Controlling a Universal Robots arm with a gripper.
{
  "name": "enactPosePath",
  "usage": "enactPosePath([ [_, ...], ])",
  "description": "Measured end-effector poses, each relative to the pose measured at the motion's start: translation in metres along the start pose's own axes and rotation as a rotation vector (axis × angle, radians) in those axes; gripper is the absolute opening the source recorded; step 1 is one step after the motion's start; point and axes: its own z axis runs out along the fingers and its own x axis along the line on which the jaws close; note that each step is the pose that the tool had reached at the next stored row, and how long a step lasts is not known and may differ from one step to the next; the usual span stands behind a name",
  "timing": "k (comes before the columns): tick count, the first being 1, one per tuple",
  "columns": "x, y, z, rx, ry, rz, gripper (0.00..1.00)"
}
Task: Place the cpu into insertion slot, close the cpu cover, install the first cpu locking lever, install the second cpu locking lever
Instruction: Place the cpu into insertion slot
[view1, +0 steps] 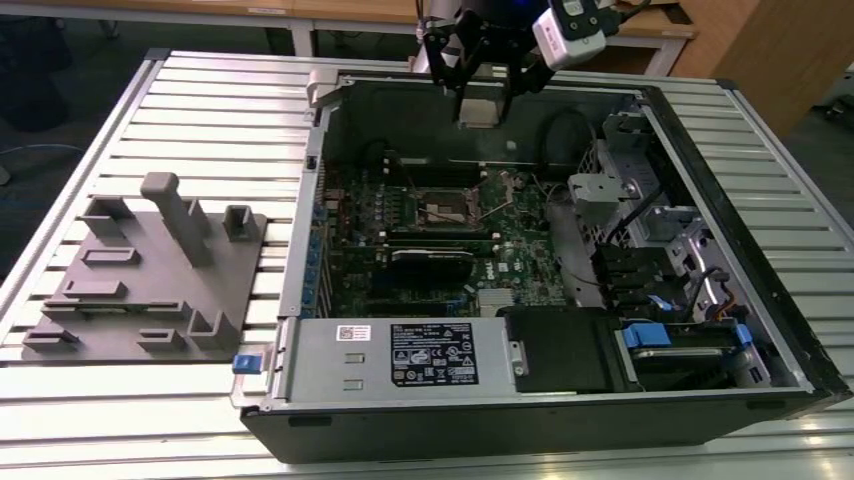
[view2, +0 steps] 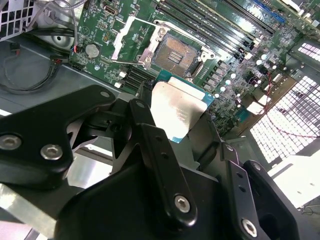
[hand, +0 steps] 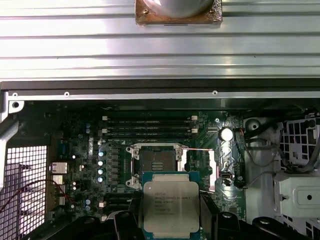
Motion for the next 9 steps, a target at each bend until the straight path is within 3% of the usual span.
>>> enactPosePath([
  [9,0.0000,-0.0002,0.0021,0.0001,0.0000,0.000,0.54],
])
